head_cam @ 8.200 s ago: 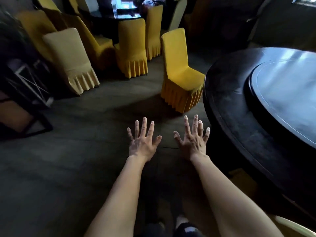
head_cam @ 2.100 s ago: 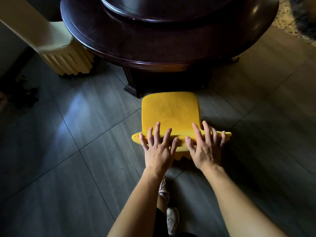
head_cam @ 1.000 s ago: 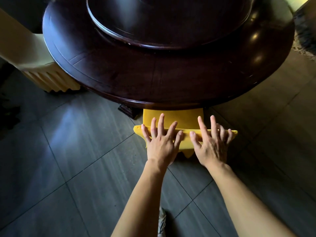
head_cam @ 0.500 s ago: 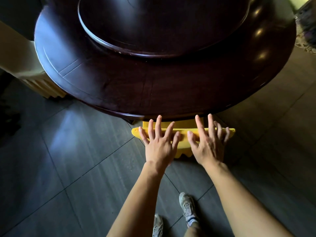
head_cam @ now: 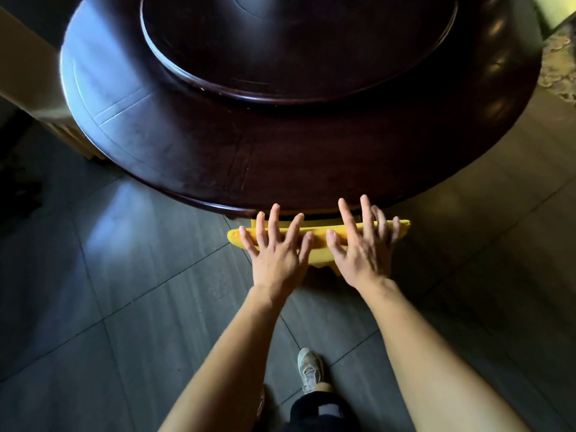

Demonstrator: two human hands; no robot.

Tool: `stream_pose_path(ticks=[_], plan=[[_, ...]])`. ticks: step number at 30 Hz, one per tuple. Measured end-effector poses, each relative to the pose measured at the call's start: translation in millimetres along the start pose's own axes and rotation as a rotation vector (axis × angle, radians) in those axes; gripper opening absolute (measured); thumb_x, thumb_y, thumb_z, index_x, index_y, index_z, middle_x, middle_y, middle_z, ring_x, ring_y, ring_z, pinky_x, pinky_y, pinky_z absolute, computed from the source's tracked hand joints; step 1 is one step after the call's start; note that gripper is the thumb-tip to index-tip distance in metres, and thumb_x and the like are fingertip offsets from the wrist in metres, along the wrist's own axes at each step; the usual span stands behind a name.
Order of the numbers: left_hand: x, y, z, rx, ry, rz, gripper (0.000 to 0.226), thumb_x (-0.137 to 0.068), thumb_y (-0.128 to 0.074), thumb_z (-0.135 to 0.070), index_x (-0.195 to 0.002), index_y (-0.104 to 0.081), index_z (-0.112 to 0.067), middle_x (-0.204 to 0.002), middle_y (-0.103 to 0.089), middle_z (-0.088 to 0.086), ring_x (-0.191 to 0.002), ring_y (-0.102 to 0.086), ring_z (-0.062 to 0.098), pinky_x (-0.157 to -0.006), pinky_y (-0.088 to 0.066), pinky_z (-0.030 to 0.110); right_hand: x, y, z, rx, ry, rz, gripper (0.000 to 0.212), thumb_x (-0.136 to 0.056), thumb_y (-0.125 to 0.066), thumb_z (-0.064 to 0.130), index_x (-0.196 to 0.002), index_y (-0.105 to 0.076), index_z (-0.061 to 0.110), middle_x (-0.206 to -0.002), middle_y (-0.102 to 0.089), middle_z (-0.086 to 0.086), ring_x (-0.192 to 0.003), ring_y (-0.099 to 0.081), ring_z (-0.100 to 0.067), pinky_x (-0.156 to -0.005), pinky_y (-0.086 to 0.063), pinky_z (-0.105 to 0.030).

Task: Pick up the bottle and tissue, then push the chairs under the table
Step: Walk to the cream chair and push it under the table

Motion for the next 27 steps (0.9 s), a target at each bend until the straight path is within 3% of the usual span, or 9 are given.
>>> stream_pose_path(ticks=[5,13,19,27], plan=[[3.7,16.1,1.4,-0.027,-0.009,0.13,0.064,-0.1,-0.022,-0.064,-0.158,-0.008,-0.041,-0.169,-0.001,0.004,-0.155,0.004,0.029,-0.118,0.007,0.061,0.6,10.9,6.1,-0.032,-0.005,0.092,0.067,-0.096,-0.022,0.064,-0.157,-0.011,0.039,-0.166,-0.008,-0.012,-0.149,-0.018,-0.035,-0.118,0.001,-0.063],[40.4,54.4,53.2,-0.068,0.065,0.042,0.071,-0.099,-0.02,-0.063,-0.16,-0.01,-0.028,-0.168,-0.007,0.007,-0.154,-0.004,0.033,-0.121,-0.005,0.06,7.5,31.5,73.5,-0.064,0.138,0.151,0.071,-0.096,-0.017,0.067,-0.156,0.006,0.038,-0.167,0.007,-0.01,-0.153,-0.005,-0.032,-0.12,0.004,-0.059],[87.5,94.6,129.5,-0.054,0.215,-0.039,0.076,-0.095,-0.006,-0.067,-0.16,-0.009,-0.028,-0.169,0.0,0.005,-0.155,0.001,0.031,-0.122,-0.004,0.058,26.3,49.0,169.7,-0.108,0.322,0.161,0.072,-0.095,-0.019,0.068,-0.157,0.001,0.037,-0.167,0.005,-0.01,-0.152,-0.004,-0.033,-0.119,0.003,-0.059],[159.7,162.5,279.4,-0.082,0.435,-0.107,0.073,-0.099,-0.013,-0.064,-0.16,0.003,-0.028,-0.168,0.011,0.003,-0.154,0.011,0.031,-0.122,0.002,0.059,70.1,61.6,339.9,-0.14,0.54,0.129,0.078,-0.091,-0.023,0.071,-0.158,-0.006,0.034,-0.166,0.0,-0.013,-0.151,-0.009,-0.034,-0.118,0.0,-0.06]])
Point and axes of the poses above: each hand's wrist, its own x-axis away from the middle knuckle, its own y-axis out of the back of the hand, z = x × y, the point moved 2 cm from there along -x, towards the middle knuckle
